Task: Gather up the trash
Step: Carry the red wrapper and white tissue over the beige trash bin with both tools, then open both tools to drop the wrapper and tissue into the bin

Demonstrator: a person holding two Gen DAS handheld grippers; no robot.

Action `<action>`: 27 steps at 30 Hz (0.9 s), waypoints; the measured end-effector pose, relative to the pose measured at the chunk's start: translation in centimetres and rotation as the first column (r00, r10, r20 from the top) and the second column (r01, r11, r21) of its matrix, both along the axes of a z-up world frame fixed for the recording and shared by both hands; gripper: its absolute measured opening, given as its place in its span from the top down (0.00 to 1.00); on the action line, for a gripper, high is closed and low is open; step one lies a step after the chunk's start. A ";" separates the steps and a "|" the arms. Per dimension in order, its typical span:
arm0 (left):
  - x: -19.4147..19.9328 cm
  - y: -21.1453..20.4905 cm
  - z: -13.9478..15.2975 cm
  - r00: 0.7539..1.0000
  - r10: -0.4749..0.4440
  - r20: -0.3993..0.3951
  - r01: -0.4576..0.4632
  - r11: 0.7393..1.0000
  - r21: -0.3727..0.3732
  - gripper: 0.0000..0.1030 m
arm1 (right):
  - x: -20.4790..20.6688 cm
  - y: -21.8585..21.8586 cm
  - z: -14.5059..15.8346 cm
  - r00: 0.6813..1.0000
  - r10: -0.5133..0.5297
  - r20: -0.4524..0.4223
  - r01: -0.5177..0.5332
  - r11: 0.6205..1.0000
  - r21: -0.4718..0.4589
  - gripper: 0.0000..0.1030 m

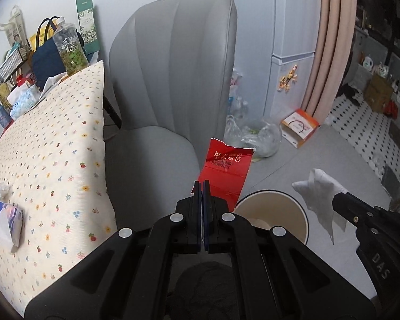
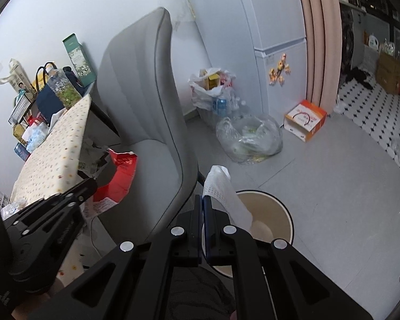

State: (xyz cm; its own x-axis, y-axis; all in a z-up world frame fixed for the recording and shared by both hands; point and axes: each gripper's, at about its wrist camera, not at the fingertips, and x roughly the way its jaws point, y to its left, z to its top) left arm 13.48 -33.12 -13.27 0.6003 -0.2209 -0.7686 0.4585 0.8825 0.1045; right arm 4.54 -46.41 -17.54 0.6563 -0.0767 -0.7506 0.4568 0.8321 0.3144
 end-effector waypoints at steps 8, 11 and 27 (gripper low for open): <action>0.4 -1.2 -1.4 1.000 0.003 -0.017 -0.002 0.999 0.047 0.98 | 0.8 -1.7 -2.4 1.000 -0.019 -0.023 0.020 0.998 0.064 0.67; 0.4 -2.0 -1.8 1.000 -0.008 -0.025 0.010 0.999 0.054 0.98 | -0.1 -2.3 -2.2 0.999 -0.046 -0.007 0.046 0.998 0.039 0.48; -1.9 -9.8 -3.4 0.977 -0.182 -0.111 0.187 0.982 0.038 0.98 | -7.0 -8.9 -0.9 0.967 -0.252 -0.030 0.252 0.968 0.000 0.41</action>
State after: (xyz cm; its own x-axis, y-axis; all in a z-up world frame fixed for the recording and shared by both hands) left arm 11.54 -42.89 -16.71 0.4667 -0.2814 -0.8385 0.6236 0.7770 0.0863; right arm -2.41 -55.27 -18.46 0.5941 -0.2337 -0.7697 0.6604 0.6880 0.3008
